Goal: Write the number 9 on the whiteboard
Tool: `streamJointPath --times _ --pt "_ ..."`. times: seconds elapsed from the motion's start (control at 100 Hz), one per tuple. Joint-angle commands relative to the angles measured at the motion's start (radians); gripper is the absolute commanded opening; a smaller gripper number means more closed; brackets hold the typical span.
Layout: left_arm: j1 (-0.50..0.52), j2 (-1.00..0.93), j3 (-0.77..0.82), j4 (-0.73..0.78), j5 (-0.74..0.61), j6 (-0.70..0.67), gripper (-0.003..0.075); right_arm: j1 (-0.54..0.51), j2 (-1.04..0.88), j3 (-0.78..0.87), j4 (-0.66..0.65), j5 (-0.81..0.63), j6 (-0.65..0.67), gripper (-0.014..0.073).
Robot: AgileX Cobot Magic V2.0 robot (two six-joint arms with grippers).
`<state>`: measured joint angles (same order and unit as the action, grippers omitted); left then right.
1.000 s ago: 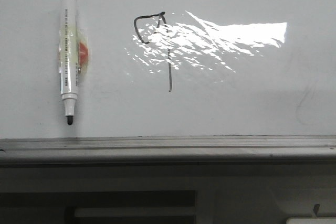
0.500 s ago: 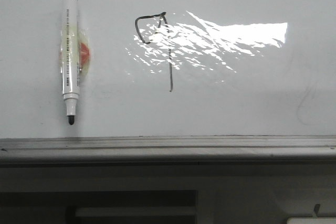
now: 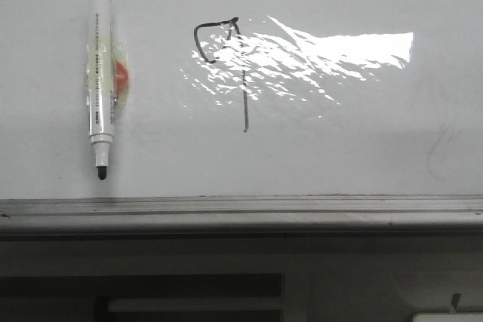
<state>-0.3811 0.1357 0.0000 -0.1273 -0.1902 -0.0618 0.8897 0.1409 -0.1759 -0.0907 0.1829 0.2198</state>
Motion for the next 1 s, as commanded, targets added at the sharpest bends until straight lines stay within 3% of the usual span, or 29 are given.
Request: streamJointPath --times 0.0,0.13,0.31,0.65,0.99 --pt "0.104 -0.033 0.018 0.079 -0.008 -0.009 -0.002 -0.001 0.008 -0.027 -0.016 -0.083 -0.011 -0.0062" --pt "0.239 -0.09 0.018 0.127 0.088 -0.009 -0.002 -0.001 0.008 -0.027 -0.016 -0.083 -0.011 -0.0062" --pt "0.323 -0.148 0.018 0.173 0.232 -0.009 -0.002 -0.001 0.008 -0.027 -0.016 -0.083 -0.011 -0.0062" --pt "0.333 -0.169 0.018 0.207 0.479 -0.009 -0.002 -0.001 0.008 -0.027 -0.016 -0.083 -0.011 -0.0062" --pt "0.333 -0.167 0.018 0.205 0.477 -0.005 -0.002 -0.001 0.008 -0.027 -0.016 -0.083 -0.011 -0.0062"
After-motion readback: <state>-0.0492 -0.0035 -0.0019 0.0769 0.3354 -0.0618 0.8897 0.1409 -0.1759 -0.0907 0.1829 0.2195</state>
